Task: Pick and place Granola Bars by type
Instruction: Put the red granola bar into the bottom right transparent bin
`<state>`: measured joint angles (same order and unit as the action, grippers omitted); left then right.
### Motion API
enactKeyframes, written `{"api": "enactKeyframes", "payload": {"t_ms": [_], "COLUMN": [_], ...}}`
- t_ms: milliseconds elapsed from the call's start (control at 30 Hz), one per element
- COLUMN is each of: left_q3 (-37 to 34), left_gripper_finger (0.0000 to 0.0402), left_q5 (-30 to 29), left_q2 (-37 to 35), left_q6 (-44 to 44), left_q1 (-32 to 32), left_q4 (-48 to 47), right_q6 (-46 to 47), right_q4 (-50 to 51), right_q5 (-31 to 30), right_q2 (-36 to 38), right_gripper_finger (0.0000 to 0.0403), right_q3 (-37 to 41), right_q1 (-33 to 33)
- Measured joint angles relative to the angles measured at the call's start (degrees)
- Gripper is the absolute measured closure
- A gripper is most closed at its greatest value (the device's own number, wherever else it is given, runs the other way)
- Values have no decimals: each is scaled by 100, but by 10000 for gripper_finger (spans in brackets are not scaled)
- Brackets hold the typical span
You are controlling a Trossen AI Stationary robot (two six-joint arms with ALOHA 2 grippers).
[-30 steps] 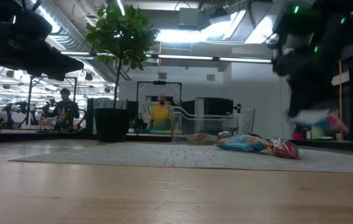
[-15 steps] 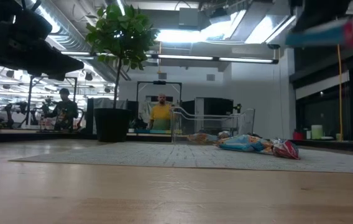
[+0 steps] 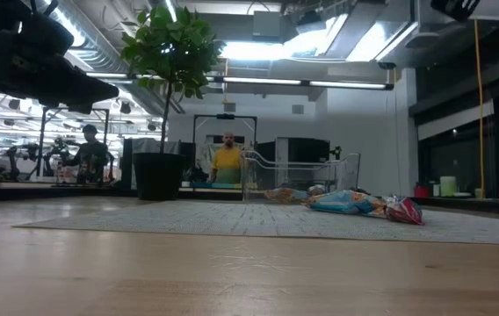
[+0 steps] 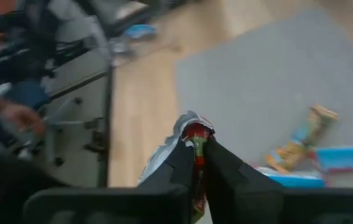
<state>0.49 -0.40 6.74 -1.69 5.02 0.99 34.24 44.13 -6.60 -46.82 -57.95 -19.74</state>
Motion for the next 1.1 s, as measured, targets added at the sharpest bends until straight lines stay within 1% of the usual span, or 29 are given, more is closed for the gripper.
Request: {"api": "enactKeyframes", "payload": {"t_ms": [200,400,833,1100], "left_q3": [0,0,0,0], "left_gripper_finger": [395,390,394,390], "left_q5": [0,0,0,0], "left_q2": [0,0,0,0], "left_q6": [0,0,0,0], "left_q1": [0,2,-1,0], "left_q4": [2,2,2,2], "right_q6": [-2,132,1523,2121], "right_q4": [-919,-1672,-1975,-1967], "right_q5": [183,191,154,-77], "right_q2": [-150,-451,-1501,-2091], "right_gripper_finger": [373,378,375,377], "right_q3": [-2,-4,-4,-3], "right_q1": [-613,-1247,-2202,-2673]}}
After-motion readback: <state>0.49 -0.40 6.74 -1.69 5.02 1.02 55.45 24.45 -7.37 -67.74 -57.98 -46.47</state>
